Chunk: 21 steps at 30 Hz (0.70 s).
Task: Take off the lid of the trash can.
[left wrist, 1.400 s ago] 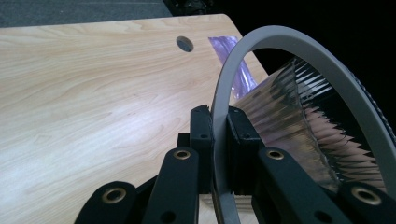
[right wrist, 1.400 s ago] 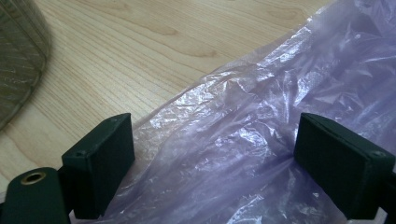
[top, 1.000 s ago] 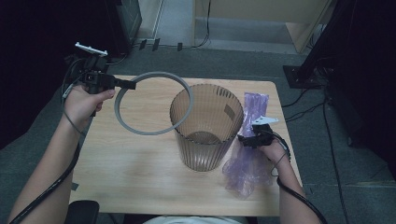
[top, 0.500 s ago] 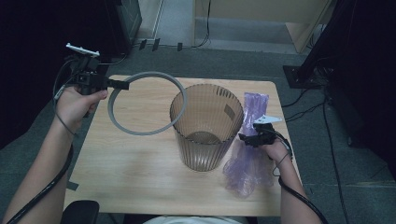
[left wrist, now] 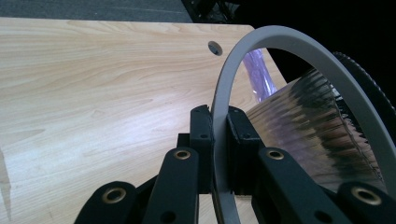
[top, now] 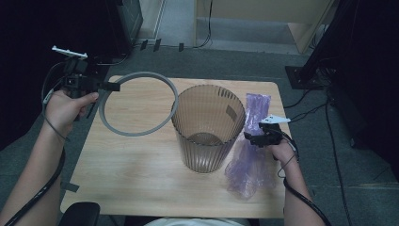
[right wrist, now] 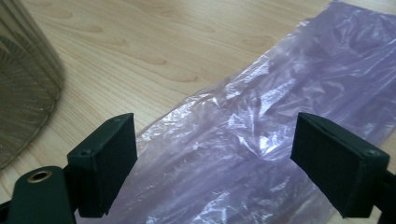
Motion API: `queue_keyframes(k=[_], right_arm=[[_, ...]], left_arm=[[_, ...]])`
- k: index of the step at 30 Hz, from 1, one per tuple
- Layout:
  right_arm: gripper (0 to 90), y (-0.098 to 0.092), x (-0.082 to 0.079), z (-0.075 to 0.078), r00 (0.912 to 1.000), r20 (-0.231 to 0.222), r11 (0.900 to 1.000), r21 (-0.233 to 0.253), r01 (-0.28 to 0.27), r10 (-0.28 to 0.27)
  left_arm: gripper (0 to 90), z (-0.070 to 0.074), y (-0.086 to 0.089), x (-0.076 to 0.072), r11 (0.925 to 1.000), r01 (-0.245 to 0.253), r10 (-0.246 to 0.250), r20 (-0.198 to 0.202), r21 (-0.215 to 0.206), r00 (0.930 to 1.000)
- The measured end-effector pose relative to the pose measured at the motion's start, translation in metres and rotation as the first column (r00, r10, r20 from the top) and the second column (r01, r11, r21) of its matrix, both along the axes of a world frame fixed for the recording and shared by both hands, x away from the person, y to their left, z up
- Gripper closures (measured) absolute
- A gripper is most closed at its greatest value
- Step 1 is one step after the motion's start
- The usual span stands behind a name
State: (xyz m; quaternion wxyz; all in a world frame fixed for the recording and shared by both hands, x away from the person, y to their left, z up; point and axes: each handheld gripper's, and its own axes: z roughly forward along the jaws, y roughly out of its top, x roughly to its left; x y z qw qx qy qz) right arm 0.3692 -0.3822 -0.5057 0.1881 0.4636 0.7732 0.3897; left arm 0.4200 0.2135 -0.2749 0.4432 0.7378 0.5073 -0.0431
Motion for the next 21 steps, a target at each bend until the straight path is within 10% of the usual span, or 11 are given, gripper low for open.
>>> queue_keyframes(k=[21], right_arm=[[14.4, -0.015, 0.0, -0.001, 0.9989, 0.006, 0.999, -0.008, 0.047, -0.047]], left_arm=[[82.8, -0.021, 0.027, -0.005, 0.9987, -0.05, 0.05, -0.016, -0.004, 0.9986]])
